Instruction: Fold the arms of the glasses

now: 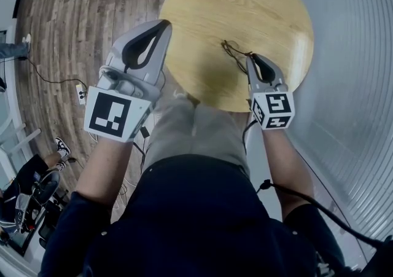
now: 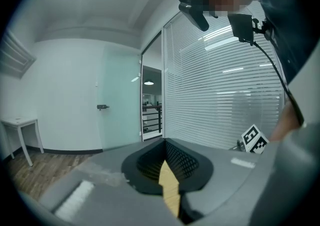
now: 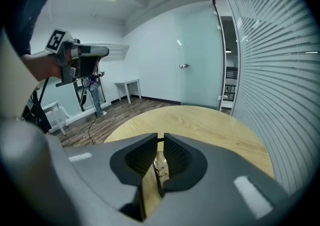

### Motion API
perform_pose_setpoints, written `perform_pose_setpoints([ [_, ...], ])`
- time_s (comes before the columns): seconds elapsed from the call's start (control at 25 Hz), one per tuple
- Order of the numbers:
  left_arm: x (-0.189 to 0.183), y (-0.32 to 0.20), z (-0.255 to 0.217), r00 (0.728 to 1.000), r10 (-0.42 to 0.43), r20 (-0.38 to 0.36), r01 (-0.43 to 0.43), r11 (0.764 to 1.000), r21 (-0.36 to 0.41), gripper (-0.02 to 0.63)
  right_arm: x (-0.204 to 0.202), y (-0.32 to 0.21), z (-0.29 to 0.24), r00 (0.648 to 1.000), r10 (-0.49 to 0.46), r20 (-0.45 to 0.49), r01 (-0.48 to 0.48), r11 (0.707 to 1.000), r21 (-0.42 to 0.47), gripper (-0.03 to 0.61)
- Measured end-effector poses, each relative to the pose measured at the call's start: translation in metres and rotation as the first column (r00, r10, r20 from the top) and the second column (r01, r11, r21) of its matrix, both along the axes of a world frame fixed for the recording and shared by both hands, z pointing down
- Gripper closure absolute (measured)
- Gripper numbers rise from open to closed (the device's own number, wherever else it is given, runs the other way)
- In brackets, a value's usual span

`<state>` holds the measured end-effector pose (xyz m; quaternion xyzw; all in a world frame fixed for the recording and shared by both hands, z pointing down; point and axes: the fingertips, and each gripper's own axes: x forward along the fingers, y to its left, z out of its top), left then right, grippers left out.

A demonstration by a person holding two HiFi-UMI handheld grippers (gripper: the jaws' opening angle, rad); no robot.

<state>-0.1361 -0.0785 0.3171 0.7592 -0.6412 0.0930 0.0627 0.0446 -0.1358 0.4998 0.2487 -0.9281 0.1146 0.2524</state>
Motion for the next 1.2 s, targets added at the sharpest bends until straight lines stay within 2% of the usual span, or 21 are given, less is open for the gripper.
perform_pose_setpoints([
  [0.28,-0.002,-0.005,0.001,1.0,0.016,-0.021,-0.016,1.0,-0.005,0.611,-0.008,-0.008,0.001,1.0,0.011,-0.01,-0.011,1.0,-0.013,0.531],
  [0.56,-0.003,-0.005,0.002,0.999,0.015,-0.031,-0.015,1.0,-0.014,0.611,0.002,-0.011,0.01,0.999,0.032,-0.028,-0.033,0.999,-0.031,0.531],
  [1.2,-0.004,-0.004,0.027,1.0,-0.014,0.002,0.014,0.999,-0.041,0.611,0.021,-0.022,0.078,0.997,0.041,-0.069,-0.046,0.996,-0.077,0.531],
])
